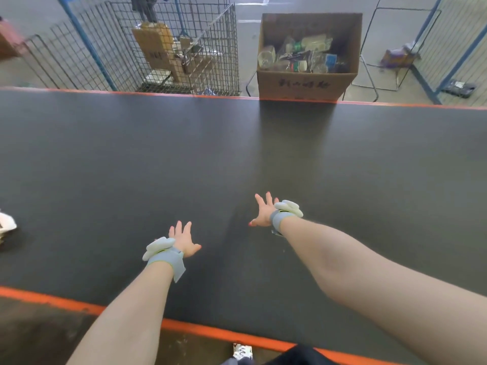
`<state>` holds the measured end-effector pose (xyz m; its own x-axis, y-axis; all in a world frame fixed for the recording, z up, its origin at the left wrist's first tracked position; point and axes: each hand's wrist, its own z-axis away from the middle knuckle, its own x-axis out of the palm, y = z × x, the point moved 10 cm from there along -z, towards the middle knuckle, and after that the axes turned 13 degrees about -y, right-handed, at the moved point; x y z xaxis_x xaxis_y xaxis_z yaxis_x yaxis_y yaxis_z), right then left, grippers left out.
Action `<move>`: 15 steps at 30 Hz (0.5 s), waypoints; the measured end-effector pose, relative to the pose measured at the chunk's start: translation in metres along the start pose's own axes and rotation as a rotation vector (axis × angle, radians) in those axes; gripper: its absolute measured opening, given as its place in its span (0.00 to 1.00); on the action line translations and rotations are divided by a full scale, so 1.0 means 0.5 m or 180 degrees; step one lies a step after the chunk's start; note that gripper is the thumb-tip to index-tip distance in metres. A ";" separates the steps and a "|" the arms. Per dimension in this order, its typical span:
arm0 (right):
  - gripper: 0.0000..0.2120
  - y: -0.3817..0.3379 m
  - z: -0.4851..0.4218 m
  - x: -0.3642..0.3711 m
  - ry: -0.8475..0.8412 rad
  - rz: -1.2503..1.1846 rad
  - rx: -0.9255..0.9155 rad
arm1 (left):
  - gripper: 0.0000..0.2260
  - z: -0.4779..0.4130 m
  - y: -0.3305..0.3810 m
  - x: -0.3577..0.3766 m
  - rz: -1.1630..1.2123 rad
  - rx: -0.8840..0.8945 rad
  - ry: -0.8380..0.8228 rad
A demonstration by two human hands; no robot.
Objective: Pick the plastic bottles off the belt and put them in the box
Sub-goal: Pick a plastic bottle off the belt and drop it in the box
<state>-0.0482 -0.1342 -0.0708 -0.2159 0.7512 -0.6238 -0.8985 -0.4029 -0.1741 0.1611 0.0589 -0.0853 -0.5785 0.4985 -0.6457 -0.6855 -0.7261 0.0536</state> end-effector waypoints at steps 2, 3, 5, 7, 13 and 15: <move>0.48 -0.034 -0.007 0.004 -0.0031 0.0035 -0.0070 | 0.37 0.012 -0.012 -0.009 0.0077 -0.0027 0.0032; 0.48 -0.052 -0.007 0.005 -0.0046 0.0040 -0.0110 | 0.37 0.013 -0.018 -0.015 0.0130 -0.0024 0.0052; 0.47 -0.076 -0.009 0.014 -0.0073 0.0086 -0.0165 | 0.37 0.013 -0.028 -0.014 0.0184 -0.0024 0.0035; 0.48 -0.083 -0.014 0.034 -0.0138 0.0132 -0.0156 | 0.36 0.016 -0.037 0.001 0.0211 -0.0028 -0.0054; 0.48 -0.063 -0.024 0.079 -0.0342 0.0067 0.0028 | 0.36 0.016 -0.051 0.031 0.0165 -0.0012 -0.0098; 0.48 -0.064 -0.022 0.071 -0.0318 0.0099 0.0054 | 0.35 0.019 -0.054 0.029 0.0026 -0.0065 -0.0061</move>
<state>-0.0230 -0.1002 -0.0956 -0.2800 0.7873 -0.5494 -0.8970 -0.4185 -0.1425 0.1672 0.0903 -0.0887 -0.5927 0.5013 -0.6304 -0.6716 -0.7397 0.0432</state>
